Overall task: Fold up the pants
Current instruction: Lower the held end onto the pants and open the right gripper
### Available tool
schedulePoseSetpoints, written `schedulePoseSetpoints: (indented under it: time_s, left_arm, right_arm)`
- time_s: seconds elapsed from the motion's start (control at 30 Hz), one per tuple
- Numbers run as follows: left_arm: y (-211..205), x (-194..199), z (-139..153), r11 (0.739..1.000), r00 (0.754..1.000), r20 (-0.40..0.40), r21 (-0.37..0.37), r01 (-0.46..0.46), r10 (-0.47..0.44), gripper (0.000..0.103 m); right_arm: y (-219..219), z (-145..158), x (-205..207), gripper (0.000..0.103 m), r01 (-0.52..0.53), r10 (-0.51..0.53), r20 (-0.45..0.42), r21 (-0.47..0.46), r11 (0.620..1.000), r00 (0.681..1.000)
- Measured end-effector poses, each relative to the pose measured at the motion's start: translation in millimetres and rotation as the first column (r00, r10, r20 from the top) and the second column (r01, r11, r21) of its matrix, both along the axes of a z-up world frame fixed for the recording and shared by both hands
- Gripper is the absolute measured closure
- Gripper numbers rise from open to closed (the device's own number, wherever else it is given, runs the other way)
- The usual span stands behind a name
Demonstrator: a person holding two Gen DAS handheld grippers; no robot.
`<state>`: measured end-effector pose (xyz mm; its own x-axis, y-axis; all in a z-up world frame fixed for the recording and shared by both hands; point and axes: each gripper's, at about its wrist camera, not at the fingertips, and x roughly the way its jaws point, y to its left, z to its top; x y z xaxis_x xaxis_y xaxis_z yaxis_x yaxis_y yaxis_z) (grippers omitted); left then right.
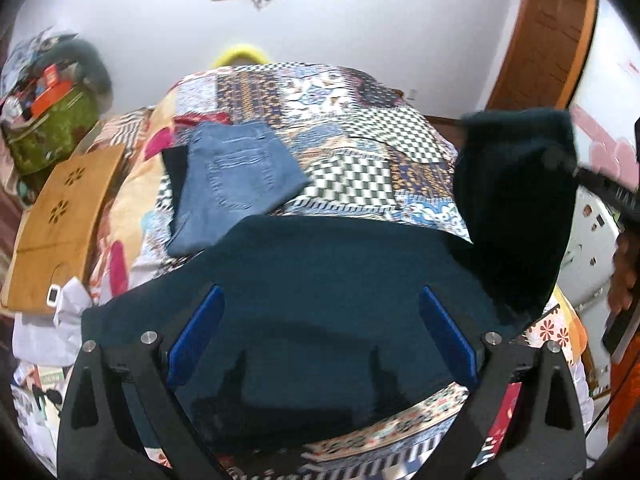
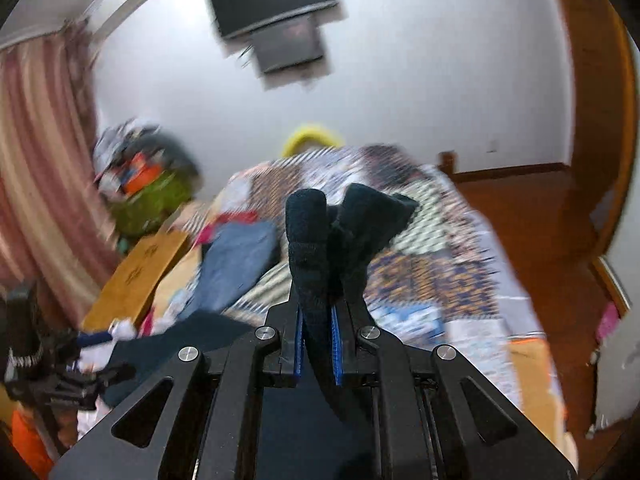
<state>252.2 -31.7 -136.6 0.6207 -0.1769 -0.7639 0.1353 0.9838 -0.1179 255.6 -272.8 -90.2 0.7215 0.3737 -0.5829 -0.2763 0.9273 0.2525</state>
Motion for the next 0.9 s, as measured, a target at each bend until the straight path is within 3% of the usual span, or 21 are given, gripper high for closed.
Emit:
schedulePoseSetpoints:
  time_s: [0.27,0.4,0.5,0.6,0.9]
  left_arm:
    - [34,-9,-16,0.998,0.997,-0.044,-0.007,-0.061,0.061,0.005]
    - [37,-11,-19,0.997,0.996,-0.049,0.002,-0.071,0.071,0.005]
    - [33,-9,-17,0.998,0.996,-0.049,0.006,-0.07,0.07,0.005]
    - [25,-6,-13,0.998,0.997,-0.041,0.012,-0.059,0.06,0.005]
    - [-26,21,10,0.997,0.999,0.026,0.069,0.025,-0.027,0.005]
  right_arm:
    - [69,-72,-8,0.093,-0.174,0.165,-0.199,-0.027,0.984,0.966]
    - [91,-89,-22,0.089,-0.265,0.231,-0.224,-0.136,0.955,0.947]
    - [95,-88,-30,0.084,-0.308,0.262,-0.224,-0.203,0.93,0.939]
    - [84,-77,-33,0.07,-0.331,0.291,-0.229,-0.157,0.931,0.929]
    - [21,-27,-30,0.052,-0.179,0.174,-0.08,-0.051,0.983,0.981]
